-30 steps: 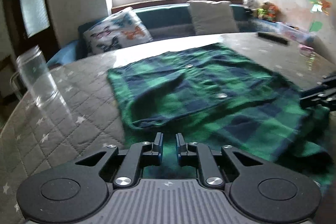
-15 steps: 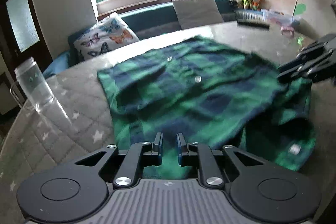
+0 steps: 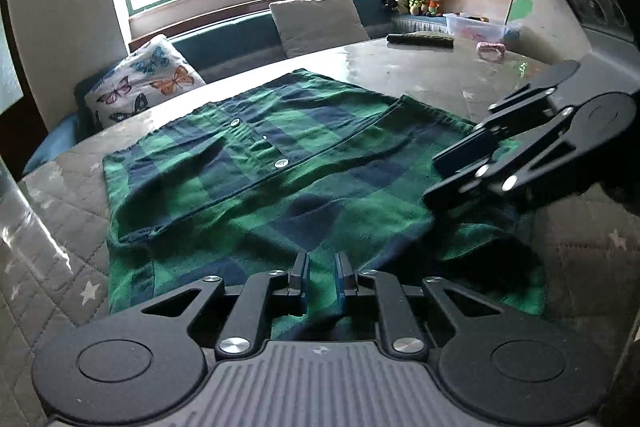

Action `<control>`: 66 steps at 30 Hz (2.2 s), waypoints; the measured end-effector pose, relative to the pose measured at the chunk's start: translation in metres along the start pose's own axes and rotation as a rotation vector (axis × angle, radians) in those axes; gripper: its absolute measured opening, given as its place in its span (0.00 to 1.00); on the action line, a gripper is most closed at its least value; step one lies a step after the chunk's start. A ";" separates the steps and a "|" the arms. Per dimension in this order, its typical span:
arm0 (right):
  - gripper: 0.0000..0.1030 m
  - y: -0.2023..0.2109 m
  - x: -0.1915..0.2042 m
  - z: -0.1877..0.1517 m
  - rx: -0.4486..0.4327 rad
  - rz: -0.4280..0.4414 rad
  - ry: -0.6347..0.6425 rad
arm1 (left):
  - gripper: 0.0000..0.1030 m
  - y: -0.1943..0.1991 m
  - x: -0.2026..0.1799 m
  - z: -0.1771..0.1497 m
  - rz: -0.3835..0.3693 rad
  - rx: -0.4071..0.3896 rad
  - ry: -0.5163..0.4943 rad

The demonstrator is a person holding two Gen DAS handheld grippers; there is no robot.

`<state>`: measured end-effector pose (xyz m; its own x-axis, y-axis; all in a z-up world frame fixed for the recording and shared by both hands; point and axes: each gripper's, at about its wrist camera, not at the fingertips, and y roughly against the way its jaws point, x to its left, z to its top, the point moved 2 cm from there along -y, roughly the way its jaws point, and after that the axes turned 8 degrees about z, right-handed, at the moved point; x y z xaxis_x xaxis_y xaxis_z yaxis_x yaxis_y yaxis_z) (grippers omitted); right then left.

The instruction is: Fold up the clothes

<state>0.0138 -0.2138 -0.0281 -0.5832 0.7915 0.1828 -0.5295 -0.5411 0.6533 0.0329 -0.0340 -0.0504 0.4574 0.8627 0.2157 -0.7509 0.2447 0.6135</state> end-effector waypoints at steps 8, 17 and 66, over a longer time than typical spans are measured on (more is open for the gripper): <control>0.40 0.032 -0.031 -0.021 -0.041 -0.047 -0.134 | 0.18 0.018 0.012 -0.006 0.015 -0.004 0.028; 0.48 0.044 -0.043 -0.026 -0.023 -0.036 -0.155 | 0.51 0.065 0.033 -0.028 0.084 -0.012 -0.072; 0.14 0.030 -0.014 0.038 0.008 0.081 0.111 | 0.47 0.056 0.034 -0.035 0.062 -0.068 -0.113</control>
<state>0.0291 -0.2304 0.0168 -0.6886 0.7088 0.1534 -0.4734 -0.5996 0.6453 -0.0105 0.0250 -0.0353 0.4572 0.8225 0.3384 -0.8080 0.2251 0.5446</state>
